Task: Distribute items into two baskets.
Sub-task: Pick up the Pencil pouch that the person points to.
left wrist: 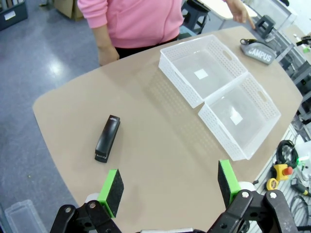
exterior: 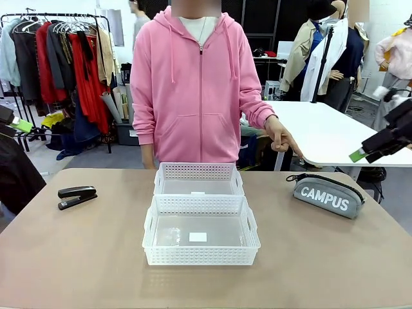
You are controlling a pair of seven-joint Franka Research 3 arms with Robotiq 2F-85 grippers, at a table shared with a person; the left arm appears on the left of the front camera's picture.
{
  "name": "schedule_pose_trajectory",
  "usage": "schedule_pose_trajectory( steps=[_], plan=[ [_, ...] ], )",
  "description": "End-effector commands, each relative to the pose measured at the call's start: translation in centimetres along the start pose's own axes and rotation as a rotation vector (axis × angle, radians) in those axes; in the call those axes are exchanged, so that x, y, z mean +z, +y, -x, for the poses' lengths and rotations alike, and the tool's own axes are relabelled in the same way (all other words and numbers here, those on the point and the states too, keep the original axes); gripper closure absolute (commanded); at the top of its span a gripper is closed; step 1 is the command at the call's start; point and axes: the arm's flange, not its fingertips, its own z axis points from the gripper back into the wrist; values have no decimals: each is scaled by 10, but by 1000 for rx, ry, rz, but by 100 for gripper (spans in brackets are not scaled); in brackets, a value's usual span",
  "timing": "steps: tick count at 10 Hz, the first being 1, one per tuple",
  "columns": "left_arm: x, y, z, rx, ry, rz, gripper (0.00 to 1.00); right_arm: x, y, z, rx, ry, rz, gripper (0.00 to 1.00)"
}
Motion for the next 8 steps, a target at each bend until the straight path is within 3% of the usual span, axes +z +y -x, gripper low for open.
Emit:
schedule_pose_trajectory(
  steps=[1, 5, 8],
  plan=[
    [0, 2, 0, -7, -11, 10, 0, -7, -13, -31, 83, 107, 126, 0],
    [0, 2, 0, -7, -11, 10, 0, -58, -52, -75, 360, 315, 208, 0],
    [0, 2, 0, -7, -11, 10, 0, -87, -90, -88, 497, 349, 211, 0]
  ],
)
